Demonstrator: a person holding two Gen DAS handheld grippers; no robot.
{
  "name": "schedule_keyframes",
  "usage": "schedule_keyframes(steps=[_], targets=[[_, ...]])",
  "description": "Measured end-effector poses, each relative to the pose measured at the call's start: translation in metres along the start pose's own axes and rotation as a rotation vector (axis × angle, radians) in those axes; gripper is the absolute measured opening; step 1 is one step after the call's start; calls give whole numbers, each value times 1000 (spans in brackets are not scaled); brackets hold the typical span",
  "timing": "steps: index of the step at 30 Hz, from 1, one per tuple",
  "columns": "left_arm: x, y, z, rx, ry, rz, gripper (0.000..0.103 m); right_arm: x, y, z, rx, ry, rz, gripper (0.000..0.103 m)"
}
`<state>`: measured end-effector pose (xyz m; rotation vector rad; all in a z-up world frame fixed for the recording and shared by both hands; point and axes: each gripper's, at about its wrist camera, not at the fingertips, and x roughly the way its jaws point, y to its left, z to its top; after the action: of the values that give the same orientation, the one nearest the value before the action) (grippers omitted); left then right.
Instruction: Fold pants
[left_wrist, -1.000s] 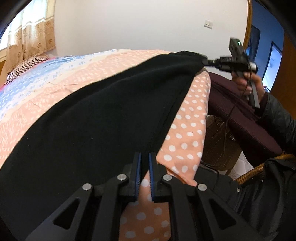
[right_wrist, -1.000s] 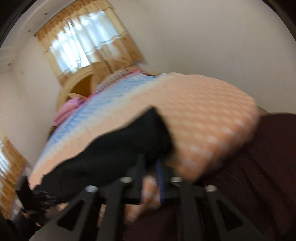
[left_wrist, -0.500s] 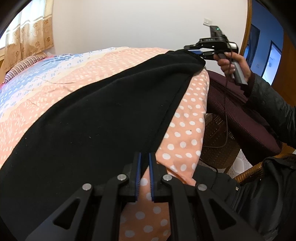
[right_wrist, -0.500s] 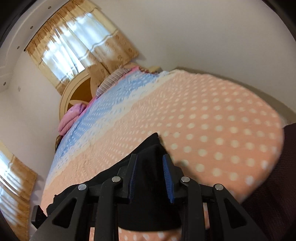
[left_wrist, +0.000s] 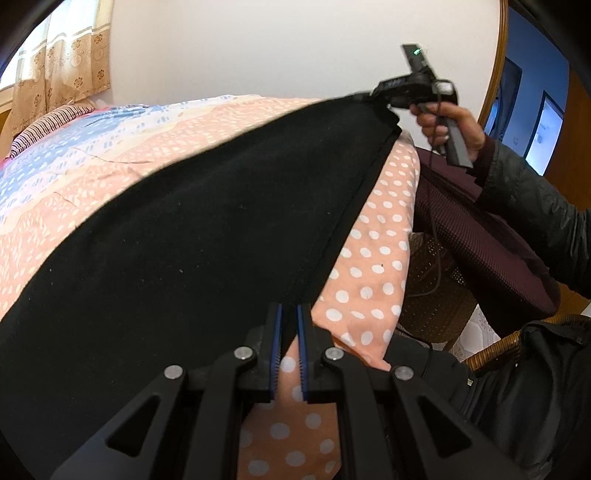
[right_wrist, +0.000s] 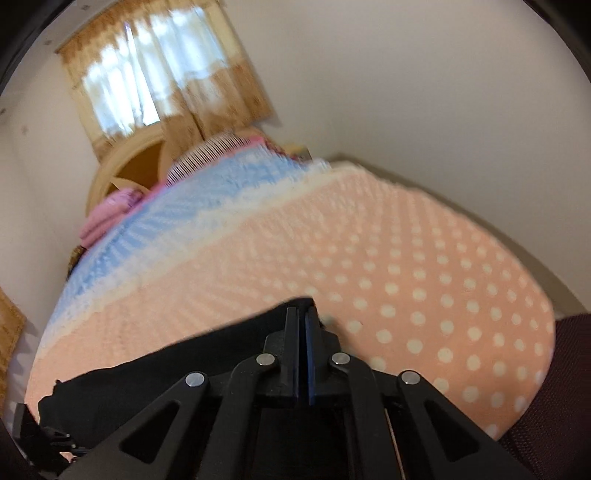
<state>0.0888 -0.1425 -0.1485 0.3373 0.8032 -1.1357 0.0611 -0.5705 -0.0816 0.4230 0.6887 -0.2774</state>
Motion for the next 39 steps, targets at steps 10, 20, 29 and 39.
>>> schedule_keyframes(steps=[10, 20, 29, 39], targets=[[-24, 3, -9, -30, -68, 71, 9, -71, 4, -45, 50, -85, 68, 47], [-19, 0, -5, -20, -57, 81, 14, -47, 27, -100, 193, 140, 329, 41], [-6, -8, 0, 24, -39, 130, 52, -7, 121, -146, 95, 324, 466, 40], [-2, -5, 7, 19, -55, 134, 57, 11, 136, -153, 109, 292, 440, 40]])
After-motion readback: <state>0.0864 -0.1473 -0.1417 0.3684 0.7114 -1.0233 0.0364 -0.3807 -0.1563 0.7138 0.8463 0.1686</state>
